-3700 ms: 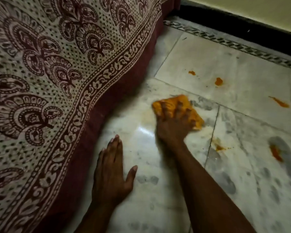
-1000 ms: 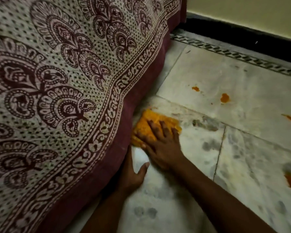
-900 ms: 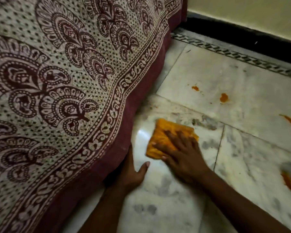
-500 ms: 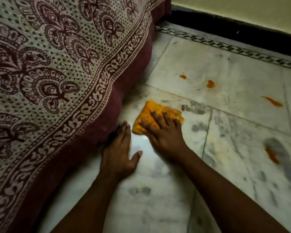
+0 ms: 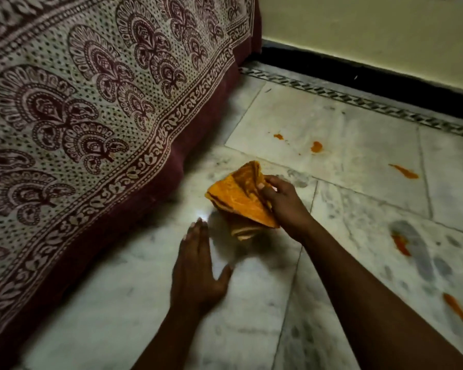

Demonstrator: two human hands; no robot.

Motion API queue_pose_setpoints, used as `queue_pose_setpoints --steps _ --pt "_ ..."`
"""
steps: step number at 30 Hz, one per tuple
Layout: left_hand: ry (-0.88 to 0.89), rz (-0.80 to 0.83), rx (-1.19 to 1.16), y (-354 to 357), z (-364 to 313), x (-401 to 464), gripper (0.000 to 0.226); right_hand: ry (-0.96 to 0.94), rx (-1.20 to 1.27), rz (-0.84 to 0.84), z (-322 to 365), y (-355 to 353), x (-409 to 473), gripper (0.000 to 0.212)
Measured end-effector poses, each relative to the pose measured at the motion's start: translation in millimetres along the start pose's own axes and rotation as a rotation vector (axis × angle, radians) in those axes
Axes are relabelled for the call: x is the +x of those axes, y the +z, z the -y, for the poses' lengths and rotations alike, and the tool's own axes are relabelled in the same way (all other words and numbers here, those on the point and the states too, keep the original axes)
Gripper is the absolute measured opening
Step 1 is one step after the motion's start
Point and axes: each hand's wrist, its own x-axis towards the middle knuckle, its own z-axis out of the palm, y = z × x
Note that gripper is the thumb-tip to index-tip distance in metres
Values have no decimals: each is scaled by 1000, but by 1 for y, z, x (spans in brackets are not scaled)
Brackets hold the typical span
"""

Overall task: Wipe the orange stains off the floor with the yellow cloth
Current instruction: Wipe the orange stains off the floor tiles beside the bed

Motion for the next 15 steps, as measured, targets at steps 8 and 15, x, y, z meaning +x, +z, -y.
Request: queue_pose_setpoints --steps 8,15 --pt "-35 -28 59 2 3 6 102 -27 -746 -12 -43 62 1 89" --pt "-131 -52 51 -5 1 5 92 -272 -1012 -78 -49 89 44 72"
